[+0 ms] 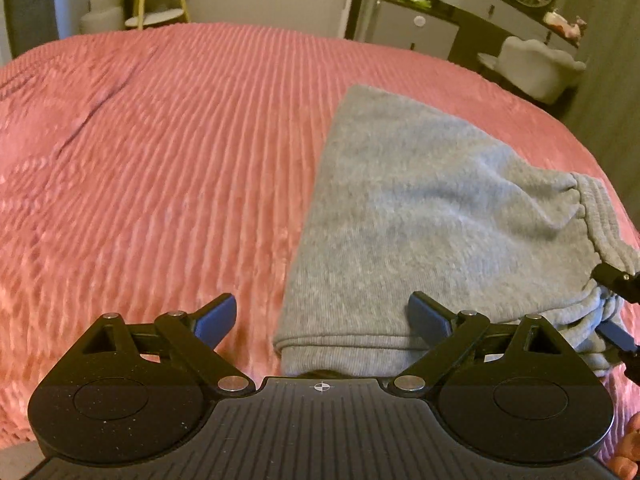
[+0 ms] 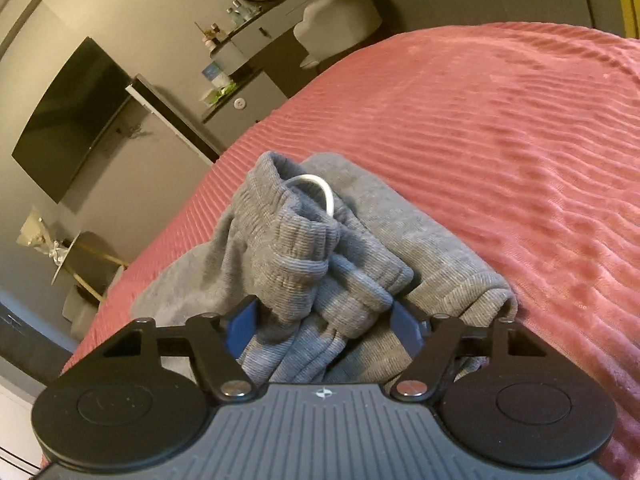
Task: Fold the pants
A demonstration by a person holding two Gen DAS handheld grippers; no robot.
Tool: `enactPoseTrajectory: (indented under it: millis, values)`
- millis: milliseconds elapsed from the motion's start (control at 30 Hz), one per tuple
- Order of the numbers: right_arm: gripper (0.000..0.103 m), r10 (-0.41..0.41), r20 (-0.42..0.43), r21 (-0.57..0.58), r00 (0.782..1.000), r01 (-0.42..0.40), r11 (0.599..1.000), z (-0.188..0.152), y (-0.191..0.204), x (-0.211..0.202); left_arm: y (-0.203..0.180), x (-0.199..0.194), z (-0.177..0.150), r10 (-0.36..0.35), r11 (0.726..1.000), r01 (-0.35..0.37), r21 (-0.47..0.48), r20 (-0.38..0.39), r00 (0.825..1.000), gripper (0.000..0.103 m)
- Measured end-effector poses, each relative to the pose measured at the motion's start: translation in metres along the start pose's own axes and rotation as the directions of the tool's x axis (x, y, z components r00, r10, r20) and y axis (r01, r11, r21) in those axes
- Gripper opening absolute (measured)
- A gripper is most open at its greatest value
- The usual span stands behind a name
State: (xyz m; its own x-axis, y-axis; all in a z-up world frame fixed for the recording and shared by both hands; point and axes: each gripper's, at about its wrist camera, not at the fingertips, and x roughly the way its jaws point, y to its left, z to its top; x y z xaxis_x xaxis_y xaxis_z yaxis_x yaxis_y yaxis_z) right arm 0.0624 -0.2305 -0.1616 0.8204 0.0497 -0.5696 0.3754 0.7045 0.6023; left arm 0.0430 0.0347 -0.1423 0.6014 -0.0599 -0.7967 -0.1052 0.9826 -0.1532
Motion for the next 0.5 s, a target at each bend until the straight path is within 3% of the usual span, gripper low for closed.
enactPoseTrajectory:
  millis: [67, 200, 267, 333, 367, 500]
  values:
    - [0.071, -0.002, -0.005, 0.001, 1.0, 0.002, 1.0, 0.001, -0.001, 0.002, -0.001, -0.004, 0.0, -0.002, 1.0, 0.002, -0.004, -0.007, 1.0, 0.096]
    - [0.087, 0.01, -0.022, 0.025, 1.0, -0.01, 1.0, 0.003, -0.001, 0.008, 0.001, -0.005, -0.001, -0.005, 1.0, 0.005, -0.016, -0.014, 1.0, 0.096]
    - [0.09, 0.001, -0.026, 0.03, 1.0, 0.0, 1.0, 0.006, 0.003, 0.012, 0.001, -0.004, -0.002, -0.008, 1.0, 0.007, -0.025, -0.023, 1.0, 0.096]
    - [0.083, -0.026, -0.014, 0.011, 1.0, 0.026, 1.0, 0.006, 0.007, 0.014, 0.003, -0.003, -0.002, -0.01, 0.999, 0.009, -0.04, -0.029, 1.0, 0.096]
    - [0.063, -0.052, -0.001, -0.008, 0.999, 0.052, 0.999, 0.007, 0.009, 0.014, 0.004, -0.003, -0.002, -0.015, 0.999, 0.014, -0.047, -0.031, 0.999, 0.096]
    - [0.057, -0.033, 0.015, -0.018, 0.999, 0.033, 0.999, 0.01, 0.008, 0.005, 0.008, -0.002, -0.002, -0.029, 0.997, 0.026, -0.068, -0.036, 0.999, 0.096]
